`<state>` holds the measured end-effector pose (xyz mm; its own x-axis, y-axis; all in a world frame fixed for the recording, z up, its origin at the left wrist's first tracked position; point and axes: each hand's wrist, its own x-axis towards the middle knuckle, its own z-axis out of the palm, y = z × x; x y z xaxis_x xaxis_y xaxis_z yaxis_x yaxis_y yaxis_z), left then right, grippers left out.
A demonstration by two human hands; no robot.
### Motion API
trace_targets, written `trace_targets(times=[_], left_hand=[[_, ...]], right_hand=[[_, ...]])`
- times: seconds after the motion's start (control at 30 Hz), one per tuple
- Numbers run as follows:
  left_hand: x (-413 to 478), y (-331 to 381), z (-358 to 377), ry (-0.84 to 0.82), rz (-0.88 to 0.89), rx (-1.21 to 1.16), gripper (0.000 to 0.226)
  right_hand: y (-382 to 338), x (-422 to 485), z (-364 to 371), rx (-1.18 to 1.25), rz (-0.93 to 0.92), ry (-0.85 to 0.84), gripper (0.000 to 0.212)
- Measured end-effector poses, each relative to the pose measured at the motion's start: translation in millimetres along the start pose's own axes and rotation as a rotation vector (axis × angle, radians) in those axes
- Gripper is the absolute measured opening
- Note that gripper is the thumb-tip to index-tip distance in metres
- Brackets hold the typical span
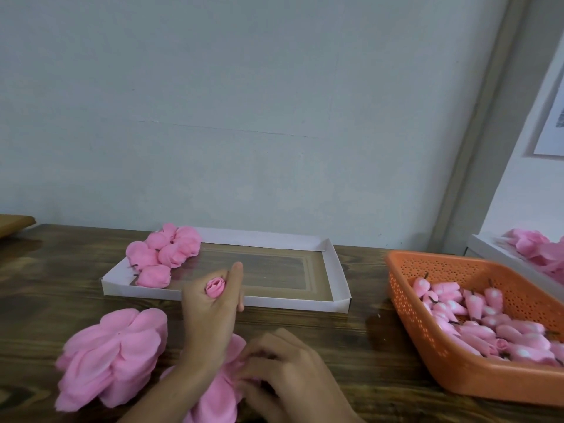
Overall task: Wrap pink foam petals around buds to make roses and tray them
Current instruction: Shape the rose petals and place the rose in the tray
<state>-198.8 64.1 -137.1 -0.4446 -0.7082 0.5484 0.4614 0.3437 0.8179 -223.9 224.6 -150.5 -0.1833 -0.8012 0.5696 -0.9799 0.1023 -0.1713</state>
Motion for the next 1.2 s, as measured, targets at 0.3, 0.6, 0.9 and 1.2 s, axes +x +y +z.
trace_targets(times=[0.3,0.6,0.9,1.2], left_hand=[[2,-7,0,-0.044,-0.068,-0.059,0.064],[0,1,2,-0.042,-0.133,-0.107,0.062],[4,-3,0,-0.165,-0.19,0.084,0.035],[2,1,3,-0.335,-0.424,-0.085,0.03]], right_hand=[[-2,6,-2,-0.335,-0.114,0.204,0.025],[6,-2,7,0.288,0.313,0.102,0.012],[48,8,-21,0.867,0.733,0.299,0.006],[57,6,-29,1.108,0.714,0.357,0.019]])
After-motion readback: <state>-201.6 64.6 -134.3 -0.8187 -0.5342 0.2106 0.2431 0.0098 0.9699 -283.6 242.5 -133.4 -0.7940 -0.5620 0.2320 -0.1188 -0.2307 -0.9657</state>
